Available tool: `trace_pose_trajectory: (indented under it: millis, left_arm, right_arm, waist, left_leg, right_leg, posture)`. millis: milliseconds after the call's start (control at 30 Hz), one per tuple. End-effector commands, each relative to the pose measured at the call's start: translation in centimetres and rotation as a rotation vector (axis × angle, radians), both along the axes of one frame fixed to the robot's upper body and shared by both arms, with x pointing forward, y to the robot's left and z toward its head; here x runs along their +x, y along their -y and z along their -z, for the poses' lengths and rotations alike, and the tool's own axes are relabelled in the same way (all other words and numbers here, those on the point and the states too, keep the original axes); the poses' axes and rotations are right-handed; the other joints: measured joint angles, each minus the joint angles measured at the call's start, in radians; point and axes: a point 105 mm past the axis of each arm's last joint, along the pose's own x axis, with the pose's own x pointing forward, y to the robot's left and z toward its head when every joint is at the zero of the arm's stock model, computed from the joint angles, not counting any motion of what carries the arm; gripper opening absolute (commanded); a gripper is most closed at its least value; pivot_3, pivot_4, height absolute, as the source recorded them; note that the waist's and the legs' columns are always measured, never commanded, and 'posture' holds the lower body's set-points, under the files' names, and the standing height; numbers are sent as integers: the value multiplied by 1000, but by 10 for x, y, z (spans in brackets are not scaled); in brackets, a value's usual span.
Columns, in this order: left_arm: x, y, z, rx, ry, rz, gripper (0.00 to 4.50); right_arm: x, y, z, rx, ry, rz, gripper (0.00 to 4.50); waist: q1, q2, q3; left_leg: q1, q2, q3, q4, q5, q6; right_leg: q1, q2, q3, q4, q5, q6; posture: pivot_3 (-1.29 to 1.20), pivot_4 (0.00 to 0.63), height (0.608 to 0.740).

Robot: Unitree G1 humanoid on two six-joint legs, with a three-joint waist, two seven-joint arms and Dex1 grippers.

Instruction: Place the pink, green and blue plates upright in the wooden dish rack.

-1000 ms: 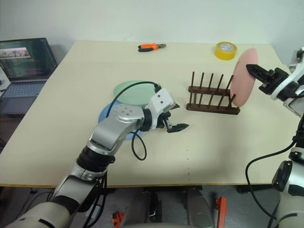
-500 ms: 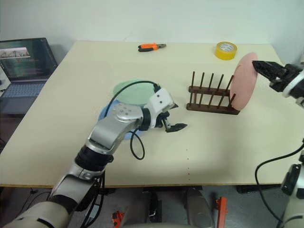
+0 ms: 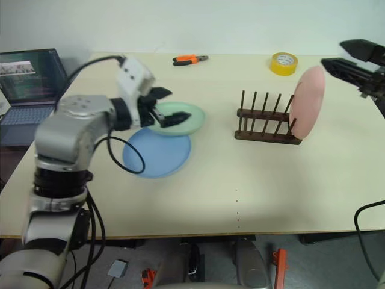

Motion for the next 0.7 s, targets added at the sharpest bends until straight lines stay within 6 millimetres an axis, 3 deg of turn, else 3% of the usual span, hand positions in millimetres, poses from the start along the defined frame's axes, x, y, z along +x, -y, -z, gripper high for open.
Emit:
trace_pose_trajectory:
  millis: [33, 233, 400, 633, 700]
  left_arm:
    - [10, -36, -19, -20, 50, -130, 4500]
    - [24, -57, -19, -20, 11, -202, 4500]
    - [53, -81, -20, -91, -78, -367, 4500]
    - [62, -75, -9, -104, -166, -334, 4500]
    - [67, -83, -2, -116, -188, -389, 4500]
  right_arm:
    - [-11, -30, -6, -9, 41, -117, 3151]
    - [-2, -52, 12, 6, -13, -172, 3151]
    - [-2, -68, 23, 71, -54, -239, 3151]
    - [-2, -75, 31, 106, -81, -249, 3151]
    - [-3, -80, 34, 116, -88, -256, 3151]
  waist:
    - [0, 0, 0]
    - [9, -1, 1]
    - [15, -2, 1]
    - [12, -2, 1]
    - [11, -2, 1]
  left_leg:
    - [0, 0, 0, 0, 0, 0]
    - [-1, 0, 0, 0, 0, 0]
    - [-3, 0, -1, 1, 0, 0]
    - [-4, 0, 0, 0, 0, 0]
    - [-5, 0, -1, 0, 0, 0]
  right_leg:
    - [0, 0, 0, 0, 0, 0]
    - [0, 0, -1, 0, 0, 0]
    - [-1, -1, -2, 0, 0, 0]
    - [-2, -1, -2, 0, 0, 0]
    - [-3, 0, -2, 0, 0, 0]
  posture:
    - [0, 150, 740]
    - [0, 150, 740]
    - [0, 150, 740]
    - [0, 150, 740]
    - [0, 150, 740]
